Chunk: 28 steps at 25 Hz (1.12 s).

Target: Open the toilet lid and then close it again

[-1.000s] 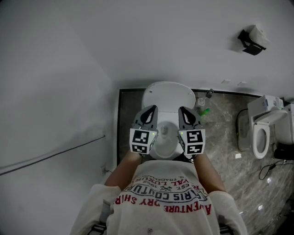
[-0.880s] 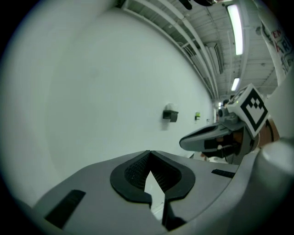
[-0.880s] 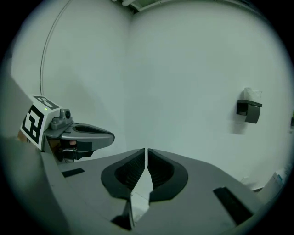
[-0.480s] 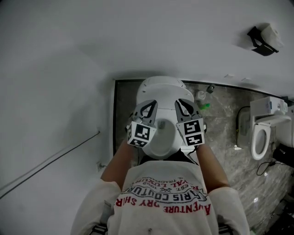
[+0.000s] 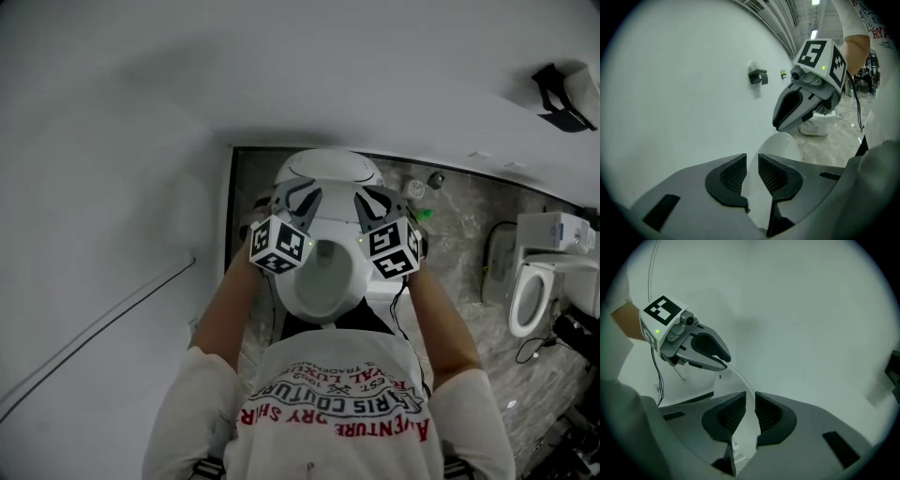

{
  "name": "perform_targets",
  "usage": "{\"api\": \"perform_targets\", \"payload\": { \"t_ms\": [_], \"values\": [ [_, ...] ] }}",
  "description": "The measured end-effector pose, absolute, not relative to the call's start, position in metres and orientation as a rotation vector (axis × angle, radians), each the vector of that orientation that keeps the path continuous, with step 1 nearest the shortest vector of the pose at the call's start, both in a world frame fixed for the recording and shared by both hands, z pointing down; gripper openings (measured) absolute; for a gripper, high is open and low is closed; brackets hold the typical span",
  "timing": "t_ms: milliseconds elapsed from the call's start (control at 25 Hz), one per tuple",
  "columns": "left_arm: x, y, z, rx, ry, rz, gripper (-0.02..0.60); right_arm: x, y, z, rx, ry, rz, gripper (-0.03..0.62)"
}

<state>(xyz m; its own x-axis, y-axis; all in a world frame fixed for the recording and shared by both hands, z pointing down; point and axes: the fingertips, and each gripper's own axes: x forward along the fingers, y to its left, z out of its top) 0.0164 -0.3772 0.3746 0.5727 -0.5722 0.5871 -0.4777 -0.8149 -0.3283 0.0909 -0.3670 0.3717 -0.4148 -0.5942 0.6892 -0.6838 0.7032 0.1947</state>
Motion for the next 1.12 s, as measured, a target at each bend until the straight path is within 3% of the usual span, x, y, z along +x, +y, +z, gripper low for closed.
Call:
{"api": "perform_targets", "payload": {
  "t_ms": [440,1120],
  "values": [
    [0.038,-0.397,0.411,-2.510,0.640,-1.287,0.083,0.081,-0.385,0.404,0.712,-2.092,0.036,0.023],
    [0.039,-0.364,0.408,-2.442,0.440,-1.305,0.048,0.079,-0.354,0.404,0.633,-2.038,-0.108,0.021]
  ]
}}
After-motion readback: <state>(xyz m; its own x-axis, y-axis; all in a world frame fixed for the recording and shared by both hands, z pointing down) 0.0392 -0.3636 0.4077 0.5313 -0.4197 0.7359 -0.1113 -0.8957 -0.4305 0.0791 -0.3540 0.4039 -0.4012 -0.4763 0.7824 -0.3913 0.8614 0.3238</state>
